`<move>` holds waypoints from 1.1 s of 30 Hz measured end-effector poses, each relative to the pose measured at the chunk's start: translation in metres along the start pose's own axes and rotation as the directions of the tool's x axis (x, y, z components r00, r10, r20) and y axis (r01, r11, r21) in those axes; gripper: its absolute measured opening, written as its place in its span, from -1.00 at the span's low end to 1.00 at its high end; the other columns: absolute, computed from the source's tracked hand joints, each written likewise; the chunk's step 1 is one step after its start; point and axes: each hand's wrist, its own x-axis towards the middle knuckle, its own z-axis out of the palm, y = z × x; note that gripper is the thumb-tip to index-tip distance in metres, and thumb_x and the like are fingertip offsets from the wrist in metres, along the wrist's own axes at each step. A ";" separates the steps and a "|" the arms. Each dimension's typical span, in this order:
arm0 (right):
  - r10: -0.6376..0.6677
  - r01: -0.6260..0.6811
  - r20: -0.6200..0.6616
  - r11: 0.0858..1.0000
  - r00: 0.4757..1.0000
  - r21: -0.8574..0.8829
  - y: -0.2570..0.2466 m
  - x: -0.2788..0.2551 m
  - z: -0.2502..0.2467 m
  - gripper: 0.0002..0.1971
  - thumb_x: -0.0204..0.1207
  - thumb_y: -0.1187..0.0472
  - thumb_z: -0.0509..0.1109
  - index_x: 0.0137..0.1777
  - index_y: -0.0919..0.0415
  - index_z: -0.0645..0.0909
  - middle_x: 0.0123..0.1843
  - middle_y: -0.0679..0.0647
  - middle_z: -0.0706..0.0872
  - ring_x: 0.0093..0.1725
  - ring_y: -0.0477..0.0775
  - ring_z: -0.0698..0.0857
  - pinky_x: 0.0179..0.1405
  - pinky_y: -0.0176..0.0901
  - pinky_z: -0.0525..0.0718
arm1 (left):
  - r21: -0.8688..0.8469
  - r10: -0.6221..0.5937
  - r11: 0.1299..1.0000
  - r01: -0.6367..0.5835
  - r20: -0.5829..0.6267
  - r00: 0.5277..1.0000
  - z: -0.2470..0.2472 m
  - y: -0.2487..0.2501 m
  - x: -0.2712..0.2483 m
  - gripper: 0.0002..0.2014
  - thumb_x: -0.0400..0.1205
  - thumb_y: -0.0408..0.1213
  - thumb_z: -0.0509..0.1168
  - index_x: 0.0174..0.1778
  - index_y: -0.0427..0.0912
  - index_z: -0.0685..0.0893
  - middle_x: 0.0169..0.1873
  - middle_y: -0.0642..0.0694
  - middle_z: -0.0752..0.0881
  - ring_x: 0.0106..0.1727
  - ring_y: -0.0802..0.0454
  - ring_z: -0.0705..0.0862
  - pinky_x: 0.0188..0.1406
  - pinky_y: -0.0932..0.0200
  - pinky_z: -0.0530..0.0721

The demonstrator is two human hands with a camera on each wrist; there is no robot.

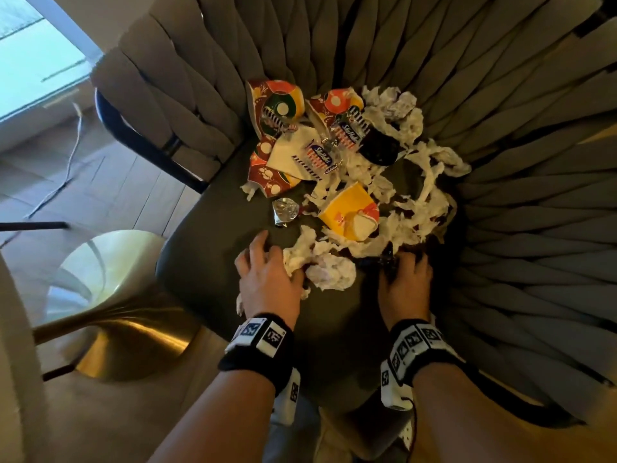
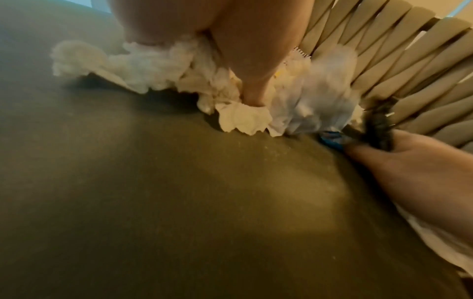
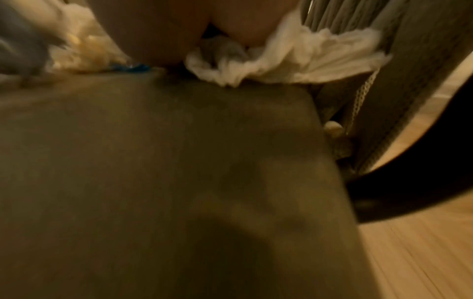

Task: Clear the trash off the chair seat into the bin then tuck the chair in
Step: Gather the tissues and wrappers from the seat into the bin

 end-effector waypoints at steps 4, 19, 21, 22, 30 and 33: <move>0.125 -0.122 0.012 0.945 0.992 0.304 -0.008 -0.009 -0.024 -0.47 0.62 0.23 0.28 0.57 0.00 0.28 0.45 0.19 0.59 0.39 0.25 0.59 0.33 0.02 0.55 | -0.217 -0.054 0.976 0.032 -0.096 0.994 -0.013 -0.009 0.001 -0.56 0.62 -0.22 0.42 0.44 -0.10 0.57 0.41 -0.11 0.60 0.42 -0.14 0.57 0.35 -0.05 0.59; 0.145 -0.079 -0.041 0.730 0.989 0.679 -0.013 -0.095 -0.120 -0.86 0.46 0.07 0.37 -0.30 0.04 0.59 -0.34 0.01 0.70 -0.30 -0.04 0.69 -0.21 0.05 0.65 | -0.819 -0.148 0.560 0.125 0.049 0.988 -0.037 0.020 -0.148 -0.90 0.66 0.04 0.36 -0.08 0.16 0.73 -0.10 -0.03 0.79 -0.07 0.06 0.78 0.01 -0.13 0.79; 0.125 -0.075 -0.022 0.718 0.992 0.691 -0.001 -0.120 -0.135 -0.80 0.56 0.21 0.40 -0.29 0.02 0.58 -0.34 0.00 0.71 -0.34 -0.15 0.71 -0.24 -0.02 0.67 | -0.842 -0.142 0.507 0.184 0.129 0.982 -0.028 0.025 -0.183 -0.92 0.67 -0.17 0.39 -0.04 0.13 0.78 -0.08 0.03 0.84 -0.04 0.11 0.80 0.12 -0.12 0.78; 0.110 -0.073 -0.009 0.717 0.994 0.693 0.005 -0.135 -0.144 -0.79 0.58 0.25 0.39 -0.28 0.02 0.57 -0.35 -0.01 0.71 -0.38 -0.23 0.70 -0.30 -0.10 0.66 | -0.854 -0.132 0.477 0.208 0.164 0.978 -0.022 0.027 -0.201 -0.86 0.67 -0.28 0.39 -0.01 0.09 0.79 -0.05 0.04 0.85 -0.01 0.12 0.81 0.16 -0.11 0.77; 0.071 -0.218 0.241 0.716 0.968 0.663 0.098 -0.233 -0.152 -0.91 0.59 0.18 0.39 -0.13 0.17 0.64 -0.38 0.03 0.71 -0.35 -0.01 0.72 -0.47 -0.27 0.57 | -0.845 -0.079 0.421 0.330 0.328 0.941 0.068 0.032 -0.313 -0.74 0.72 -0.37 0.30 0.16 0.13 0.64 0.06 0.00 0.78 -0.07 0.32 0.78 -0.26 0.40 0.72; 0.095 -0.267 0.325 0.800 0.941 0.538 0.140 -0.235 -0.099 -0.86 0.60 0.13 0.37 -0.19 0.11 0.63 -0.33 0.07 0.75 -0.27 0.06 0.75 -0.35 -0.12 0.62 | -0.806 -0.143 0.432 0.404 0.382 0.913 0.130 0.022 -0.318 -0.79 0.74 -0.41 0.27 0.07 0.04 0.66 -0.03 0.07 0.78 0.06 0.17 0.79 -0.21 0.45 0.68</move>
